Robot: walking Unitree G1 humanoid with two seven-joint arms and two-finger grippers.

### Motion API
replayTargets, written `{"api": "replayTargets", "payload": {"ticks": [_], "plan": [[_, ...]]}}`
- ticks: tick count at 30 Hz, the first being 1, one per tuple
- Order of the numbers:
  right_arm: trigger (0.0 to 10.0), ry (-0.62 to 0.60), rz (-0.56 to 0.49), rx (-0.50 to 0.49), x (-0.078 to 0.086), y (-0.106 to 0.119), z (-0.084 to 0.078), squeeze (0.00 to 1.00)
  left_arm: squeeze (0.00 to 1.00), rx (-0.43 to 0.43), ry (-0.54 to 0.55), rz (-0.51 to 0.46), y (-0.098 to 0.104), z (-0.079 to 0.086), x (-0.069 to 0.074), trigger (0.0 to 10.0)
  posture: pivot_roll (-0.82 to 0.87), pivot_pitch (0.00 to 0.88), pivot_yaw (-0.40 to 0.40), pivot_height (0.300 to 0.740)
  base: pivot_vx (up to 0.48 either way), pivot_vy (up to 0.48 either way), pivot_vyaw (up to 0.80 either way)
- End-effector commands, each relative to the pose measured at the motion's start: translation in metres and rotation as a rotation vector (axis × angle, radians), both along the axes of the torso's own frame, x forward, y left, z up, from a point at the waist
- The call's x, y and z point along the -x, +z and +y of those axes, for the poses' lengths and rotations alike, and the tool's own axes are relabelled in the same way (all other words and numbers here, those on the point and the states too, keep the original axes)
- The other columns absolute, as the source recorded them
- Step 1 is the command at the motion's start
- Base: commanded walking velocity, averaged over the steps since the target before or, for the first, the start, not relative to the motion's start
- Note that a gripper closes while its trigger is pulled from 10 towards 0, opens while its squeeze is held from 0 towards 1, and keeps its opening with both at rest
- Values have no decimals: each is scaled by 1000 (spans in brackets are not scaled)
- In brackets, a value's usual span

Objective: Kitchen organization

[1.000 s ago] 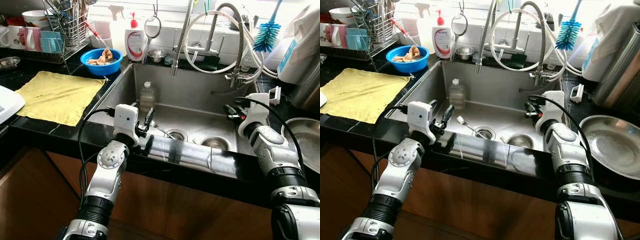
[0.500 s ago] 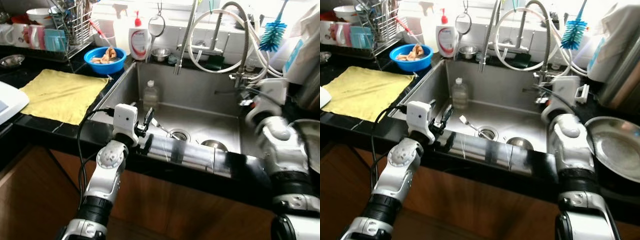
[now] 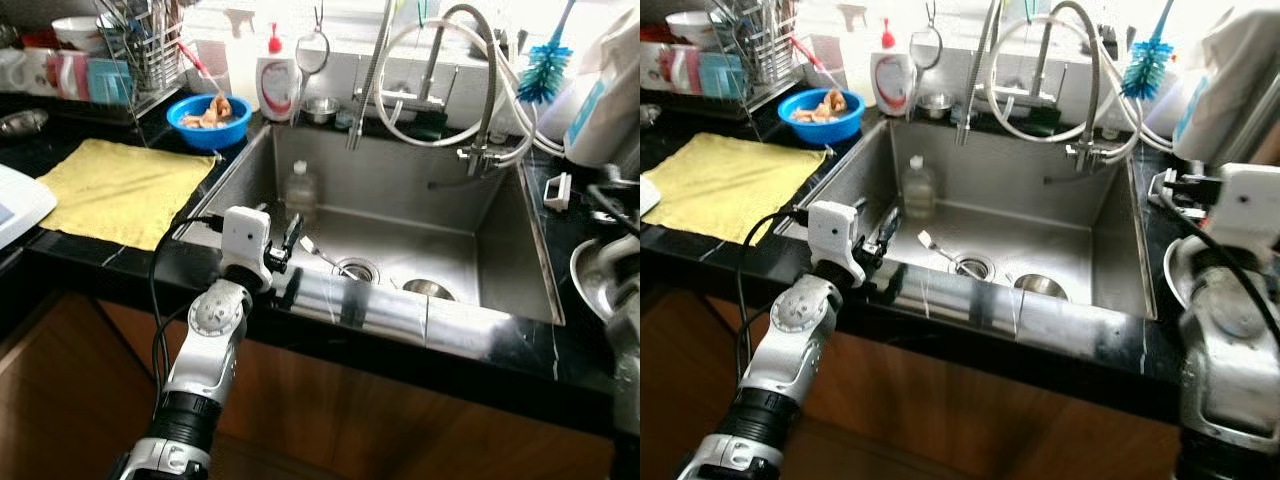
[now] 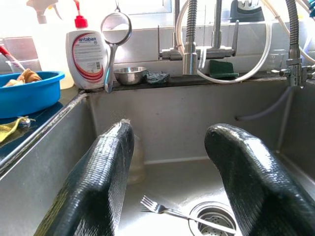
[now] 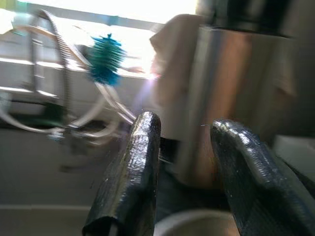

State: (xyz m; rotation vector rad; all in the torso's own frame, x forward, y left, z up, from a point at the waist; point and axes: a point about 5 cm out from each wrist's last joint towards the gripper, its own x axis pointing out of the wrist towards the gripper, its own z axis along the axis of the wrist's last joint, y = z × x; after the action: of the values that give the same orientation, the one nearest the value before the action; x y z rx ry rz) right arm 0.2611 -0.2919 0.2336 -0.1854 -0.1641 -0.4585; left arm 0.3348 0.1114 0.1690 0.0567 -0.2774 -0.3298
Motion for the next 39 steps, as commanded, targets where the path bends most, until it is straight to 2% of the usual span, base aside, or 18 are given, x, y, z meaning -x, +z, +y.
{"api": "replayTargets", "payload": {"ticks": [1,3,4,5,7,8,14,15,16,23,24,29,31,32,33,39], "plan": [[10000,-22,-14,8,5,7,-1,0,0,10,0,9,0,1,0,10000,-5,0,-30,740,0,0,0],[10000,-24,-9,5,7,8,0,0,0,10,0,9,0,1,0,10000,-5,0,-30,740,0,0,0],[10000,-159,7,-85,28,-8,-16,1000,0,10,2,16,-2,1,2,10000,-16,0,-32,740,0,0,0],[10000,-159,7,-85,28,-8,-16,1000,0,10,2,16,-2,1,2,10000,-16,0,-32,740,0,0,0],[10000,-280,-5,-209,44,-19,-26,1000,0,11,1,19,-3,1,3,10000,-17,0,-30,740,0,0,0],[10000,-318,-12,-260,48,-22,-28,1000,0,10,0,20,-3,1,3,10000,-18,0,-30,740,0,0,0],[10000,-350,22,-318,47,-32,-27,1000,0,7,2,21,-3,2,2,10000,-14,0,-32,740,0,0,0],[10000,-347,27,-328,46,-34,-25,576,0,7,4,21,-3,2,2,10000,-10,0,-31,740,0,0,0],[10000,-348,28,-333,47,-34,-24,0,0,6,4,22,-3,3,3,10000,-11,0,-31,740,0,0,0],[10000,-365,45,-414,47,-42,-22,0,0,3,2,26,-3,3,3,10000,-11,0,-29,740,0,0,0],[10000,-362,40,-428,47,-44,-22,1000,0,3,0,25,-3,3,3,10000,-9,0,-29,740,0,0,0],[10000,-412,47,-459,53,-49,-27,1000,0,2,-5,24,-3,2,3,10000,-7,0,-28,740,0,0,0],[10000,-424,50,-462,55,-50,-28,969,0,2,-5,24,-3,2,3,10000,-6,0,-28,740,0,0,0],[10000,-427,51,-459,55,-50,-28,173,0,2,-4,24,-3,2,3,10000,-5,0,-28,740,0,0,0],[10000,-433,49,-454,56,-49,-29,0,0,2,-4,23,-3,2,3,10000,-5,0,-28,740,0,0,0],[10000,-516,32,-454,66,-48,-36,0,0,2,-5,21,-3,2,3,10000,-4,0,-28,740,0,0,0]]}}
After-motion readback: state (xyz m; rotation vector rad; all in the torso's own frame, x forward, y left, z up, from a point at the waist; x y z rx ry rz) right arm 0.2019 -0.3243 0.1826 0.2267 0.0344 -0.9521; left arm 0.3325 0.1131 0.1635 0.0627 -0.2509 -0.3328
